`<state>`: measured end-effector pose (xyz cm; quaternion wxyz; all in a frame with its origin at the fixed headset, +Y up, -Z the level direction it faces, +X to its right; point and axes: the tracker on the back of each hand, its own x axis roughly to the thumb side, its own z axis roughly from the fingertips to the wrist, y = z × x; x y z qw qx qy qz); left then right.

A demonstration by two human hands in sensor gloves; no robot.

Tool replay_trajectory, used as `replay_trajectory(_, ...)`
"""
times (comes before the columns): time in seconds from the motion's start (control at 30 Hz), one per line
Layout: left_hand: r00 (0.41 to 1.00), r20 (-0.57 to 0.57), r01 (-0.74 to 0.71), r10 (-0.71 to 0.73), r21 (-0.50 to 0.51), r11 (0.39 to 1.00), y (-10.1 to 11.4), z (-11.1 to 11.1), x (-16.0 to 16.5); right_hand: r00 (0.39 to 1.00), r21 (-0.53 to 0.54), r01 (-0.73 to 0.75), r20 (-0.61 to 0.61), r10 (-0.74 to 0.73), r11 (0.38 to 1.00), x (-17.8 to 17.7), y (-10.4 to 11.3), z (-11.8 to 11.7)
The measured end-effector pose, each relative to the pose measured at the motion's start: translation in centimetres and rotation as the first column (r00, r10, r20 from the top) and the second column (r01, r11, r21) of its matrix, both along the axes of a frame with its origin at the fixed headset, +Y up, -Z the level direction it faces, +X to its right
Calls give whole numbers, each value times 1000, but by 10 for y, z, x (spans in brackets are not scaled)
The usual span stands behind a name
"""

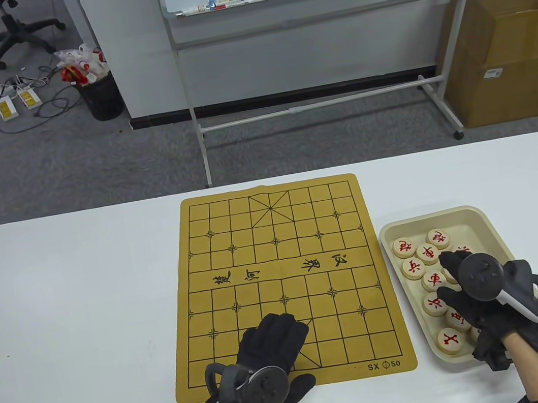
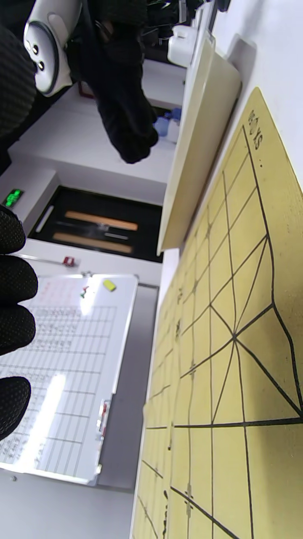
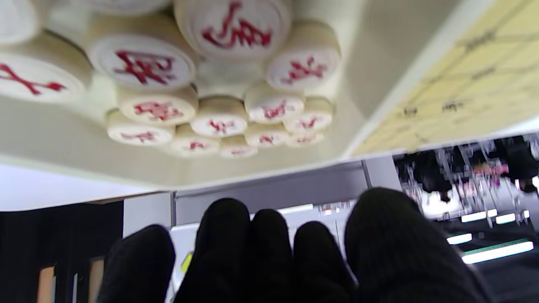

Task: Set up Chinese chess pieces

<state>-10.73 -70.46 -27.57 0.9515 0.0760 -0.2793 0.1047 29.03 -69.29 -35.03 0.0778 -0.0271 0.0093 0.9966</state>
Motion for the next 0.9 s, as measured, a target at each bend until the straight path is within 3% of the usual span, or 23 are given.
replay_trajectory(0.27, 1000, 2, 13, -13, 7, 1000, 0, 1, 1, 968, -141, -244, -90, 233, 959, -23, -27, -14)
replay_trajectory(0.43, 1000, 4, 25, -25, 6, 1000, -1, 1, 2, 950, -236, -313, -100, 297, 920, -32, -38, -17)
replay_trajectory(0.9, 1000, 3, 29, -29, 7, 1000, 0, 2, 4, 914, -180, -407, -80, 399, 896, -40, -52, -20)
